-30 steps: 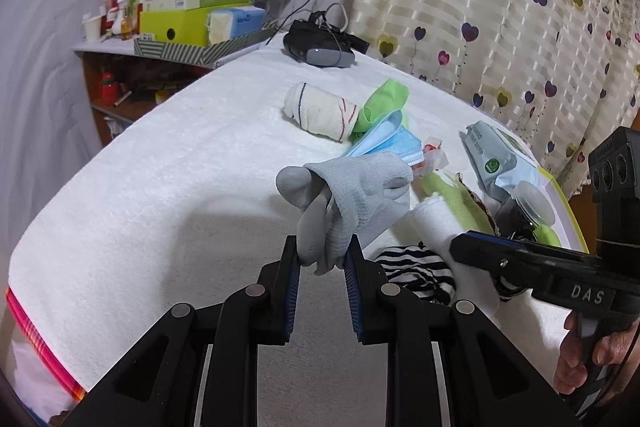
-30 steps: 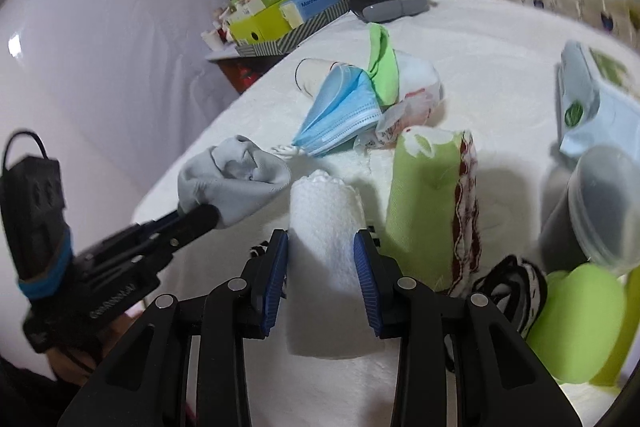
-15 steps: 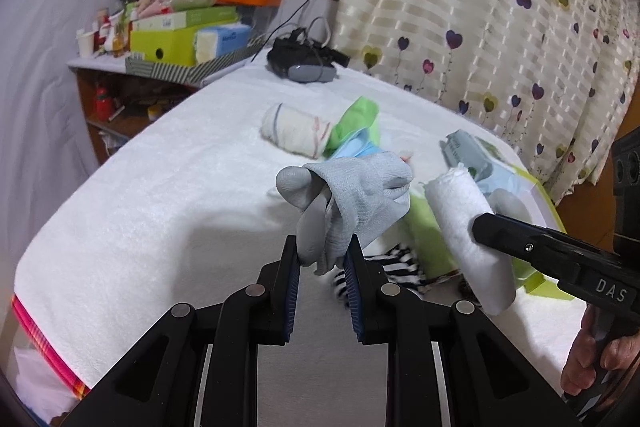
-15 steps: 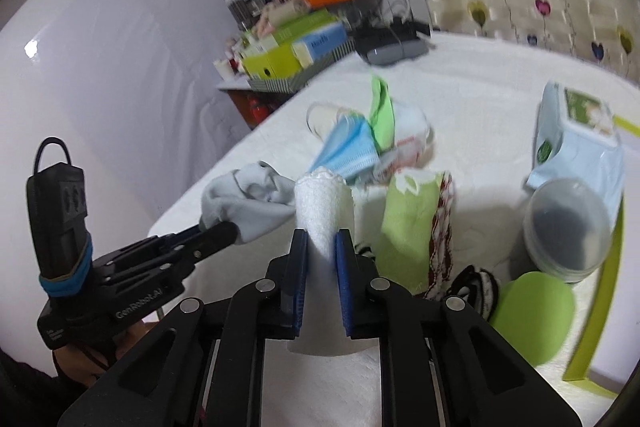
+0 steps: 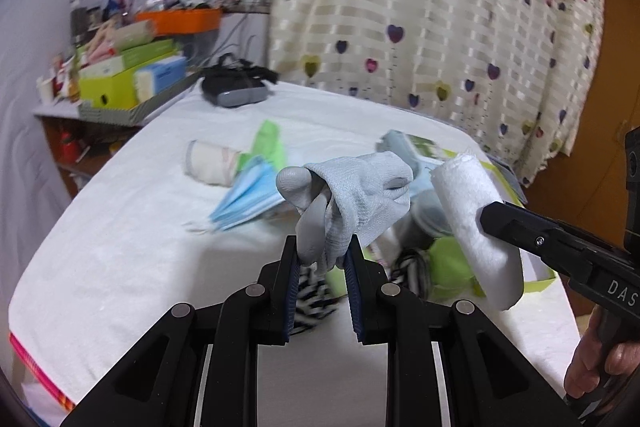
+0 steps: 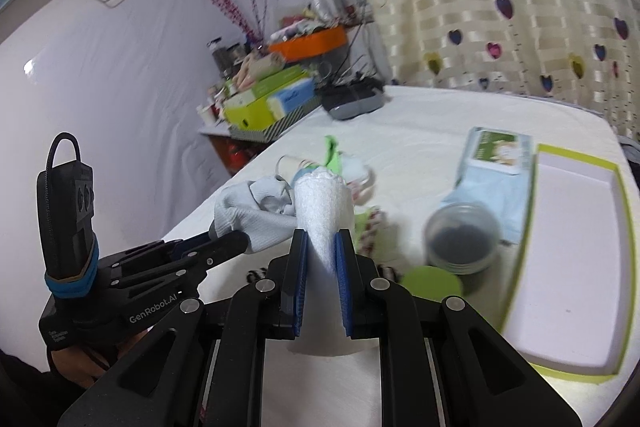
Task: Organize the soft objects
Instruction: 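Lift the grey glove and white towel and carry both toward the white box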
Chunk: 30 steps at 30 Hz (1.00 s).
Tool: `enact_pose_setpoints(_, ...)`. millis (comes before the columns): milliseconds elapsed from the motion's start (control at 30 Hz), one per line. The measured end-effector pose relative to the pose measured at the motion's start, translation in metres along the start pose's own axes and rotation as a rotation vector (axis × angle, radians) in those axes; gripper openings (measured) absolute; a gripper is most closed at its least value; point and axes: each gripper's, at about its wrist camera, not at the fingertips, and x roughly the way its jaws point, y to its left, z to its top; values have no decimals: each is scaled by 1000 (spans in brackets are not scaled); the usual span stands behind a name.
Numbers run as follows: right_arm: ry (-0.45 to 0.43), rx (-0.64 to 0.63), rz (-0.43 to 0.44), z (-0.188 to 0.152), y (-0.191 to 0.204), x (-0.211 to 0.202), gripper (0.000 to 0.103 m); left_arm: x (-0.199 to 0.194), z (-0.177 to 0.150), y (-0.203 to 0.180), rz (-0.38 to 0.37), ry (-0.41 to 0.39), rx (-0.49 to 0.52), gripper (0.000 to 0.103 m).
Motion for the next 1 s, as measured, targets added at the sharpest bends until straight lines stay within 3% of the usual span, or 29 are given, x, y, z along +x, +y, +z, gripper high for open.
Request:
enact_pose_setpoints(400,-85,87,-97,1,-52,-44,15,14,15,-60,-90,9,86,20)
enact_pose_setpoints(1000,-112,241,-223,-15,-139,-73,15,57,21,-149,-186,73,207,20)
